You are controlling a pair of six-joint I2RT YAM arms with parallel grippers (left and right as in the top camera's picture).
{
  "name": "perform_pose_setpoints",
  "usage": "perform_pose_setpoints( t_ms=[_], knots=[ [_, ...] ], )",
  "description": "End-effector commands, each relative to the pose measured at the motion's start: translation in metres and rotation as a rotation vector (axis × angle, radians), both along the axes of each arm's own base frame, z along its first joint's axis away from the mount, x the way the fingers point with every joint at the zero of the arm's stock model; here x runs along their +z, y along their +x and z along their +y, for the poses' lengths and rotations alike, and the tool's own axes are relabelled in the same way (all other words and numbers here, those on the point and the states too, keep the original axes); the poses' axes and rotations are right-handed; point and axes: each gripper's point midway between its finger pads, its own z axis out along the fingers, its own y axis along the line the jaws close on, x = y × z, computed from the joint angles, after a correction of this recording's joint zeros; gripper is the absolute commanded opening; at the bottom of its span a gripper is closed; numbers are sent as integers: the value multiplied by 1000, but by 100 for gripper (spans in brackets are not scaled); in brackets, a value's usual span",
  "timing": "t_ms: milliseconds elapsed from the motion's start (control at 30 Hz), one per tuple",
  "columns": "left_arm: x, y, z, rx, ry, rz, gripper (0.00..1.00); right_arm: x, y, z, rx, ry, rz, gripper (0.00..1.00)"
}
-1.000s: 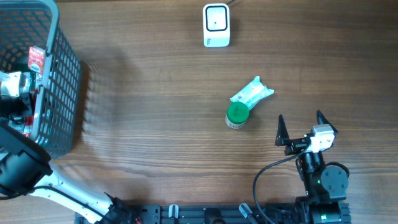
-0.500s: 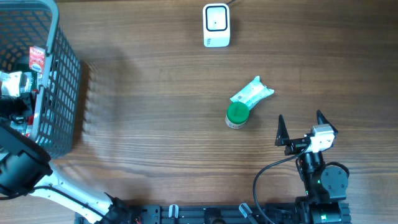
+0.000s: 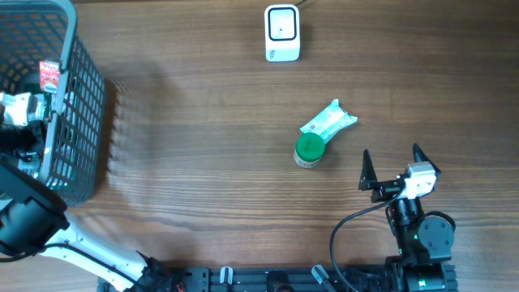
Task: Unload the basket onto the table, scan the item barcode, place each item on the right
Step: 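Grasp the green glove bag with the left gripper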
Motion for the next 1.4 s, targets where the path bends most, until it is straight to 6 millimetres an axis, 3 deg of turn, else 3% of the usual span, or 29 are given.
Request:
perform_pose_setpoints(
  t_ms=[0,600,1000,1367],
  knots=[
    [41,12,0,-20,52,-93,100,1,0,0,4,-18,-6,100],
    [16,6,-11,-24,-14,-41,100,1,0,1,5,-17,-6,100],
    [-35,-4,-38,-49,-104,40,100,1,0,0,4,-17,-6,100],
    [-46,2,-45,-43,-112,46,100,1,0,0,4,-17,-6,100]
  ],
)
